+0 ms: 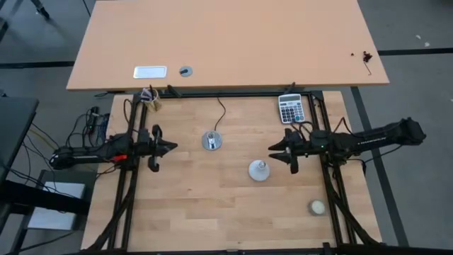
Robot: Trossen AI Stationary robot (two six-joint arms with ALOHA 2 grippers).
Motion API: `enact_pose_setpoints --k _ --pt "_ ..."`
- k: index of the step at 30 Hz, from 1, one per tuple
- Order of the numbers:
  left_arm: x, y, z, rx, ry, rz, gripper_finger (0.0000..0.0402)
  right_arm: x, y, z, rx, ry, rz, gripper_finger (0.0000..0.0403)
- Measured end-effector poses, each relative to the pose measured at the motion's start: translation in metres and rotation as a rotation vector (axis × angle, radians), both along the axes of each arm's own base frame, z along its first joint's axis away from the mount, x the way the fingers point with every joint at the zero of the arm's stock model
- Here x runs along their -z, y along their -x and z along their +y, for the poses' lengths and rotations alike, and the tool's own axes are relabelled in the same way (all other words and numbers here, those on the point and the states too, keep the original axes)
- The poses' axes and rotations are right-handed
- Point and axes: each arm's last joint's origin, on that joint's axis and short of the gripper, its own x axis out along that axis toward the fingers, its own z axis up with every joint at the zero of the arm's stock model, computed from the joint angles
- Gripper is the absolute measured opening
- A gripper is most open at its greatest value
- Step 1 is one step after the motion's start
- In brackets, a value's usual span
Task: Screw lightbulb
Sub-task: Insert the white lightbulb into the silver lamp
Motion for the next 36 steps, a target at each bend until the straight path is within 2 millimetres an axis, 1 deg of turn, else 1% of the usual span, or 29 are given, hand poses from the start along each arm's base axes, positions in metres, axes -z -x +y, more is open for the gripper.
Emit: enact_pose_setpoints --k 2,4,8,10,14,16,20,24,30,36 --pt "0.005 0.000 0.000 -0.001 -0.002 0.050 0.0006 -0.007 -0.005 0.000 0.012 0.006 0.046 0.0199" --pt "0.006 0.000 0.000 0.003 0.003 0.061 0.0006 -0.016 -0.010 0.000 0.015 0.007 0.086 0.0217" --pt "0.006 0.000 -0.002 0.062 0.028 0.058 0.0006 -0.034 -0.019 0.001 0.024 -0.013 0.173 0.0249" --pt "0.003 0.000 -0.002 0.077 0.026 0.028 0.0007 -0.042 -0.023 0.001 0.026 -0.012 0.209 0.0264" --pt "0.000 0.000 -0.002 0.063 0.024 0.000 0.0022 -0.056 -0.034 0.001 0.017 0.014 0.222 0.0285" --pt "0.000 0.000 -0.002 0.059 0.024 -0.001 0.0035 -0.059 -0.039 0.002 0.002 0.049 0.240 0.0287" --pt "0.000 -0.001 -0.002 0.057 0.026 0.001 0.0064 -0.059 -0.046 0.002 -0.031 0.100 0.303 0.0288" --pt "-0.002 0.000 -0.002 0.057 0.024 -0.016 0.0088 -0.056 -0.052 0.003 -0.045 0.086 0.364 0.0288" --pt "-0.003 0.000 -0.001 0.050 -0.024 -0.026 0.0095 -0.056 -0.059 0.011 -0.065 0.060 0.435 0.0289" --pt "-0.001 -0.002 0.001 -0.030 -0.036 0.000 0.0095 -0.067 -0.066 0.019 -0.079 0.065 0.495 0.0289"
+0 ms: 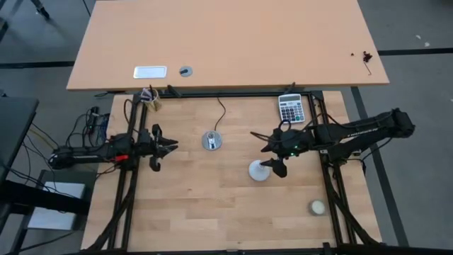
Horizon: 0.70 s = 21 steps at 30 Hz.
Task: Screw lightbulb
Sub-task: Insert the white lightbulb into the silver lamp
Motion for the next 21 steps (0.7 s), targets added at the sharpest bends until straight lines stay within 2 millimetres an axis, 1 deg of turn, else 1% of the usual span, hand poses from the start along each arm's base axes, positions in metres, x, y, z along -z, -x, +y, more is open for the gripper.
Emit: enact_pose_setpoints --k 3,5,12,17,21 --pt "0.003 -0.002 0.000 -0.014 -0.009 0.037 0.0095 -0.001 -0.004 0.002 0.005 0.020 0.060 0.0289" --pt "0.005 -0.004 0.001 -0.023 -0.008 0.064 0.0095 0.002 -0.009 0.003 0.004 0.025 0.091 0.0289" --pt "0.012 -0.012 0.001 -0.033 0.018 0.142 0.0095 0.025 -0.028 0.006 -0.019 0.016 0.210 0.0288" --pt "0.011 -0.018 0.001 -0.023 0.020 0.138 0.0095 0.034 -0.032 0.008 -0.029 -0.019 0.260 0.0280" --pt "0.012 -0.021 0.001 -0.017 0.017 0.146 0.0095 0.035 -0.031 0.008 -0.020 -0.024 0.279 0.0257"
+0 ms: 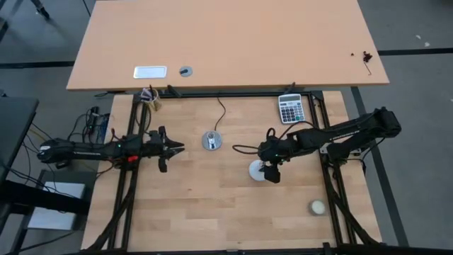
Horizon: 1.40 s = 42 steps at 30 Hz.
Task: Screw lightbulb
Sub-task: Insert the white lightbulb into the silver lamp
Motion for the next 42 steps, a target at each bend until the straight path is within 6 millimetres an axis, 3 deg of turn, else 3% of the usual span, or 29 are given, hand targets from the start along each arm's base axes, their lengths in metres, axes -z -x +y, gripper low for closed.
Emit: enact_pose_setpoints --k 13,24,36,42 --pt "-0.001 -0.004 -0.001 0.024 -0.002 -0.013 0.0095 -0.001 0.001 -0.001 -0.027 0.044 -0.002 0.0114" --pt "-0.014 -0.006 -0.002 0.066 -0.031 -0.049 0.0095 -0.008 -0.004 -0.001 -0.027 0.067 -0.058 0.0147" --pt "-0.026 -0.006 -0.002 0.067 -0.040 -0.163 0.0095 -0.086 -0.023 -0.002 -0.059 0.219 -0.289 0.0078" --pt "-0.026 -0.006 -0.003 0.101 -0.037 -0.164 0.0095 -0.088 -0.014 0.003 -0.022 0.169 -0.177 0.0103"
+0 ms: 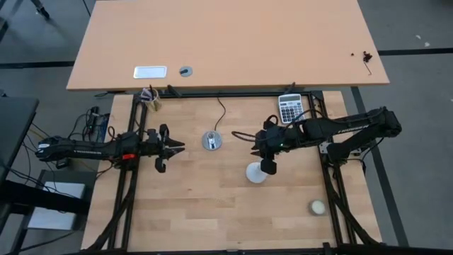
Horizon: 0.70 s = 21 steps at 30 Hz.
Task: Screw lightbulb
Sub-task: Insert the white lightbulb into the silver lamp
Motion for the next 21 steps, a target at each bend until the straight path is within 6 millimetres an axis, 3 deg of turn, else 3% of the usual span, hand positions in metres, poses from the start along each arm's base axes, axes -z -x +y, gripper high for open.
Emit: enact_pose_setpoints --k 5,11,16,21 --pt "0.001 0.000 0.000 0.000 0.000 0.012 0.0095 0.013 0.016 0.018 -0.012 -0.066 0.158 0.0158" --pt "0.002 0.000 0.000 0.000 0.002 0.022 0.0095 0.025 0.036 0.037 0.007 -0.020 0.200 0.0209" --pt "0.002 0.000 0.000 0.000 0.002 0.023 0.0095 0.056 0.052 0.036 0.061 -0.011 0.215 0.0221" --pt "0.002 0.000 0.000 0.000 0.002 0.023 0.0095 0.092 0.056 0.035 0.057 -0.071 0.074 0.0221"
